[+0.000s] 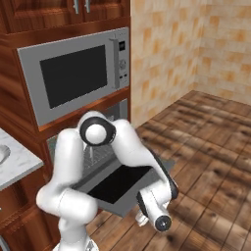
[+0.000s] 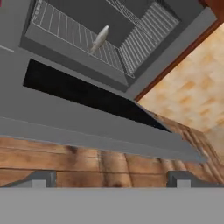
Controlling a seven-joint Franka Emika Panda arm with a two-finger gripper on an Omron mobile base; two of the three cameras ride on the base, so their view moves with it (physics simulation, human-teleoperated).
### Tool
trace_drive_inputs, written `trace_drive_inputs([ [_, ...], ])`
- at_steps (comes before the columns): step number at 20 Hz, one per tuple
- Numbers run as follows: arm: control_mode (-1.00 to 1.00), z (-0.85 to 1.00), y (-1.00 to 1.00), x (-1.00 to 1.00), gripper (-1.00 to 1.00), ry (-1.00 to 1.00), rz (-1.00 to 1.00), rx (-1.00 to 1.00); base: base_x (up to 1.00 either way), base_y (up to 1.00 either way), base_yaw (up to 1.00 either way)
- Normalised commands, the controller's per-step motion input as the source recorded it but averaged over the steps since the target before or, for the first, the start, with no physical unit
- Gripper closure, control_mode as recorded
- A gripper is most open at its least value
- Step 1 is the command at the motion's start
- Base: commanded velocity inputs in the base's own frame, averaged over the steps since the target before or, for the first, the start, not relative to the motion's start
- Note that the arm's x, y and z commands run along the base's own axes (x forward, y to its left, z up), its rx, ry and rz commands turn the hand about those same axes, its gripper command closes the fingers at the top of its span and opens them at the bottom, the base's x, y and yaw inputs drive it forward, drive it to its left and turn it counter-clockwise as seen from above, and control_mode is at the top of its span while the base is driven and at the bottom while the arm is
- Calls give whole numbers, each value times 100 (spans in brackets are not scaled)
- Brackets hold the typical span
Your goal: Place the fish on the bottom rack of the oven, and slide the tray back inside. Close the oven door.
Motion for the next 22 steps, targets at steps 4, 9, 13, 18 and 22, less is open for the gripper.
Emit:
trace_drive_inputs([
  [4,-100,-6,-58,-14,-100,-2,36,15,0,0,0],
  [9,-100,-4,-32,2,-100,1,40,17,0,0,0],
  [13,-100,-24,3,30,-100,8,35,21,0,0,0],
  [18,-100,-33,20,47,-100,2,19,19,0,0,0],
  [22,-100,-61,26,51,-100,2,13,19,0,0,0],
])
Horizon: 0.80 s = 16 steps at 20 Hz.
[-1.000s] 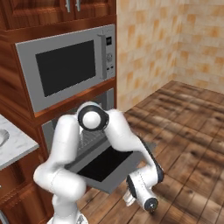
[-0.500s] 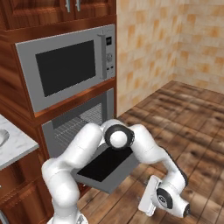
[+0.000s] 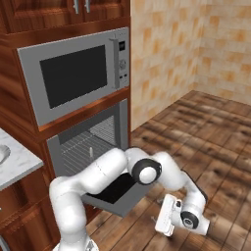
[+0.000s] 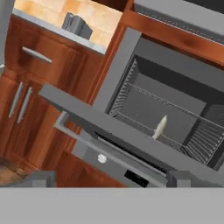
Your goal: Place the fish on the bottom rack of the oven, and slide the tray back inside. Close the oven door.
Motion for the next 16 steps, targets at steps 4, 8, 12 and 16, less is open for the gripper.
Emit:
trace_drive_inputs([
  [4,-100,-58,17,59,-100,3,9,16,0,0,0],
  [8,-100,-37,20,62,-100,11,6,18,0,0,0],
  [12,-100,-51,29,70,-100,17,1,18,0,0,0],
  [16,-100,-50,64,62,-100,3,0,16,0,0,0],
])
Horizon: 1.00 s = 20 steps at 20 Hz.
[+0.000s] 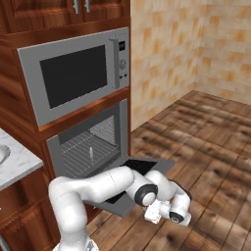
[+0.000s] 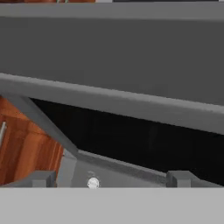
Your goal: Place the fish on the bottom rack of the oven, and slide the tray back inside. Close the oven door.
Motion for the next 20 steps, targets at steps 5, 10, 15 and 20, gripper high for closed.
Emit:
trace_drive_inputs([
  [5,-100,16,74,21,-100,0,0,6,0,0,0],
  [10,-100,100,26,-9,-100,-5,0,7,0,0,0],
  [15,-100,100,68,-13,-100,-9,0,1,0,0,0],
  [20,-100,100,100,-3,-100,-12,-2,-1,0,0,0],
])
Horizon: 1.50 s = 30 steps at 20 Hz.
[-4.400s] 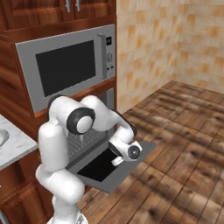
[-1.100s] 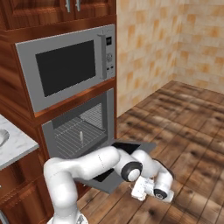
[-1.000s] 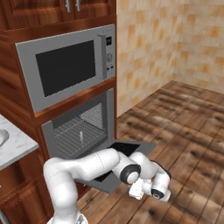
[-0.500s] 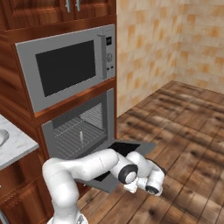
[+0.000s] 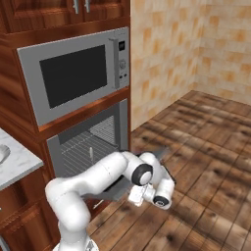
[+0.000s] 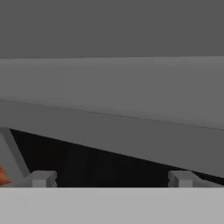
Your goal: Place the fish on the bottom rack of the oven, and slide the tray back inside. Close the oven door.
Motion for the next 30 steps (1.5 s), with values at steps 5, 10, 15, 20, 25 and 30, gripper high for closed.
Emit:
trace_drive_inputs([
  [5,-100,100,100,10,-100,-14,-4,-3,0,0,0],
  [10,-100,79,100,39,-100,-8,0,-7,0,0,0],
  [15,-100,15,100,67,-100,-1,-4,-27,0,0,0],
  [20,-100,-16,100,78,-100,1,-8,-38,0,0,0],
  [25,-100,-28,100,79,-100,6,-11,-35,0,0,0],
  [30,-100,-23,100,82,-100,3,-19,-28,0,0,0],
])
